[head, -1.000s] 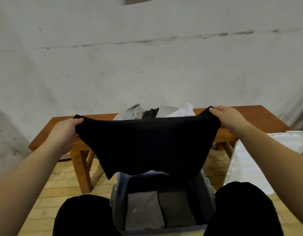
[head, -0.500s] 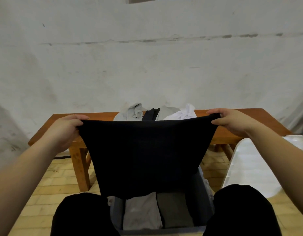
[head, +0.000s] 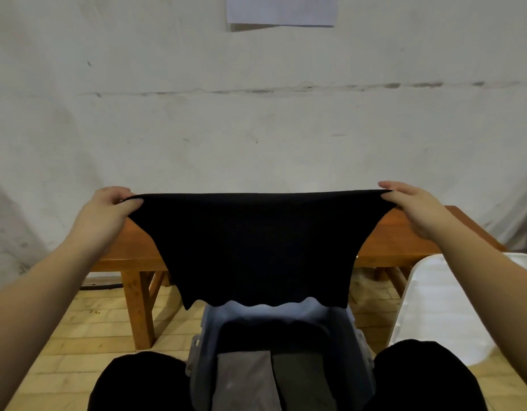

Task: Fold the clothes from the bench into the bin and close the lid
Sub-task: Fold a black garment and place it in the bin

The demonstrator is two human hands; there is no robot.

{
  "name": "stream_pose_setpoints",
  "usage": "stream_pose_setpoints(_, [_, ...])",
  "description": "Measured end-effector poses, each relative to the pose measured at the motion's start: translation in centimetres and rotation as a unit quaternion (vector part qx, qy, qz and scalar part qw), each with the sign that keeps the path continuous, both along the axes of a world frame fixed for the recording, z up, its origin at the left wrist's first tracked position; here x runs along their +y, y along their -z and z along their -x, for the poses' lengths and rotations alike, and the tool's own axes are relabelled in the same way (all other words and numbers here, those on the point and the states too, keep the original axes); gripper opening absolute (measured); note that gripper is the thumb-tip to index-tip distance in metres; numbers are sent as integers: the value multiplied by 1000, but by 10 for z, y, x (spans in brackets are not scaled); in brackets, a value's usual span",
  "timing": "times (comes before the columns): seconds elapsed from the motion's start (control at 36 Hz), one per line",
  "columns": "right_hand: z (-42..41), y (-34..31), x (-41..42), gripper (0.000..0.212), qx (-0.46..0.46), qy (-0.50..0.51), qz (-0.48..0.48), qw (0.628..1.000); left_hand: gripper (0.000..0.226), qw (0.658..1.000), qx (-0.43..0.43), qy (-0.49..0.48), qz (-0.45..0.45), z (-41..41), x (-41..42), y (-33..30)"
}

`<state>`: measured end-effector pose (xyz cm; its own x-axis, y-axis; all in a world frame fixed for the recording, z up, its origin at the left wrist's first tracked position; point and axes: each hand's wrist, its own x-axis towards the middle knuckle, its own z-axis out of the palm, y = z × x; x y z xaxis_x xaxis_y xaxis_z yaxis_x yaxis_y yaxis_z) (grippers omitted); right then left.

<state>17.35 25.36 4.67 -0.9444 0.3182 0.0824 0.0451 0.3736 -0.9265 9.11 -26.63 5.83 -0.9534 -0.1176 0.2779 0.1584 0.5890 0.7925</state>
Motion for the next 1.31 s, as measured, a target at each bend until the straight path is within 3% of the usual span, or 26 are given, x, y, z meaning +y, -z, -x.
stream_pose_setpoints(0.11, [8, -1, -8, 21, 60, 13, 259, 964, 16, 972, -14, 49, -231, 4, 14, -6])
stream_pose_setpoints(0.17, [11, -5, -17, 33, 74, -3, 355, 932, 16, 928, -36, 59, -367, 8, 19, -10])
stream_pose_setpoints(0.22, [13, -11, -27, 27, 74, -22, 382, 921, 19, 886, -33, 84, -454, 15, 18, -11])
stream_pose_setpoints(0.36, [19, -35, -37, 31, 110, -63, 392, 911, 10, 855, -25, 150, -496, 28, 19, -24])
stream_pose_setpoints(0.44, [10, -57, -35, 29, 142, -148, 437, 876, 20, 825, -3, 230, -516, 27, 15, -47])
stream_pose_setpoints(0.53, [-2, -78, -33, 32, 155, -273, 493, 811, 30, 730, -39, 344, -589, 21, 1, -70])
stream_pose_setpoints(0.56, [-7, -83, -35, 36, 168, -270, 485, 815, 36, 707, -46, 364, -604, 24, 0, -72])
stream_pose_setpoints(0.61, [-12, -91, -47, 30, 208, -261, 418, 845, 42, 730, -34, 361, -580, 25, 0, -78])
stream_pose_setpoints(0.64, [-7, -96, -57, 20, 200, -320, 387, 841, 39, 736, -19, 378, -562, 22, 10, -82])
stream_pose_setpoints(0.69, [-6, -102, -84, 27, 178, -323, 312, 876, 21, 714, -26, 469, -519, 18, 46, -87])
stream_pose_setpoints(0.75, [0, -101, -107, 27, 197, -298, 276, 893, 29, 777, 8, 452, -439, 5, 77, -90])
stream_pose_setpoints(0.81, [3, -100, -132, 9, 207, -272, 224, 913, 37, 799, 25, 454, -393, -7, 107, -89])
stream_pose_setpoints(0.86, [3, -98, -156, 27, 218, -249, 163, 929, 36, 793, 28, 470, -386, -19, 131, -87])
stream_pose_setpoints(0.92, [0, -95, -177, 30, 236, -255, 139, 927, 33, 784, 26, 480, -393, -28, 150, -84])
stream_pose_setpoints(1.0, [1, -89, -194, 27, 248, -258, 176, 917, 26, 743, 3, 523, -417, -42, 171, -81])
stream_pose_setpoints(1.11, [3, -83, -202, 14, 251, -246, 242, 905, 27, 741, -14, 518, -427, -51, 185, -80])
stream_pose_setpoints(1.17, [5, -81, -202, 12, 246, -244, 259, 902, 37, 753, -12, 505, -423, -52, 187, -81])
stream_pose_setpoints(1.28, [7, -81, -198, 24, 257, -258, 261, 894, 67, 813, -43, 439, -379, -51, 187, -77])
stream_pose_setpoints(1.31, [6, -81, -198, 24, 254, -264, 260, 893, 76, 811, -66, 432, -389, -51, 187, -76])
